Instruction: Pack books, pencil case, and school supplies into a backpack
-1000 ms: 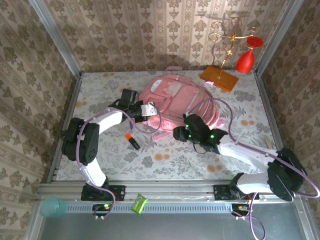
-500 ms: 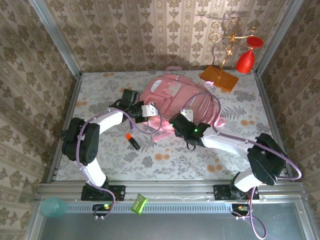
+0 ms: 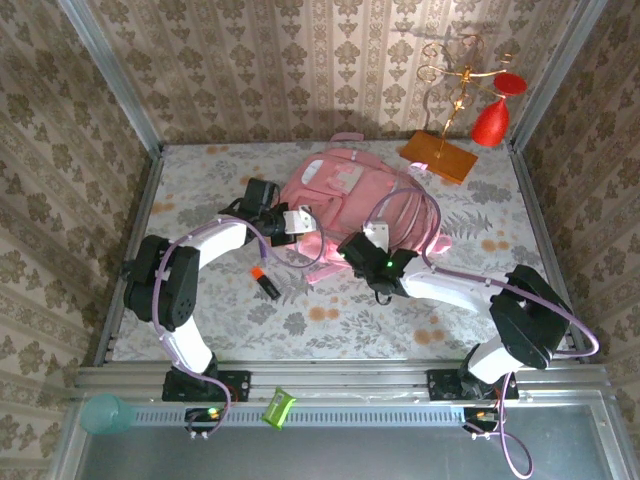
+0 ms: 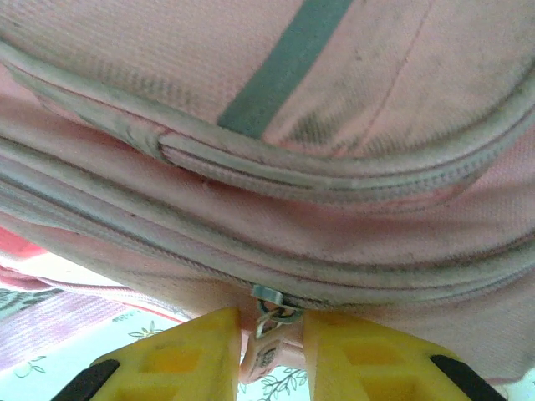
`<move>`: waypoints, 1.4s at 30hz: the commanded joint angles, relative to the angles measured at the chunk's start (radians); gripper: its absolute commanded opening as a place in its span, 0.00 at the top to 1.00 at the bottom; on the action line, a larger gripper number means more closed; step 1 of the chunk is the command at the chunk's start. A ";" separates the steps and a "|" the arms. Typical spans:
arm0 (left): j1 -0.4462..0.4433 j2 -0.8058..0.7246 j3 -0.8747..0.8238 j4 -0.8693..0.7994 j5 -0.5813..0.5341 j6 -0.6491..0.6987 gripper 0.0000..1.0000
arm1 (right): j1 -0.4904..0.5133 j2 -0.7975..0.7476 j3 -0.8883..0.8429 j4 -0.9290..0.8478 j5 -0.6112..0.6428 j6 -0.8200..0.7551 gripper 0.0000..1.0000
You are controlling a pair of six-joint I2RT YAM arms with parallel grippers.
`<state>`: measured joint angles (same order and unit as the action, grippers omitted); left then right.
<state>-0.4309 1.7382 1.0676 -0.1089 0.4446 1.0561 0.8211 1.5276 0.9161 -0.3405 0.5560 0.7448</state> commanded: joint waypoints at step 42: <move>0.055 0.013 0.054 -0.025 0.031 0.030 1.00 | -0.287 -0.472 -0.294 0.062 -0.312 -0.232 1.00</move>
<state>-0.4240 1.7386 1.0851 -0.1242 0.5091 1.0779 0.5682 1.0969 0.6437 -0.1894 0.2546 0.5385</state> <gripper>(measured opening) 0.059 0.054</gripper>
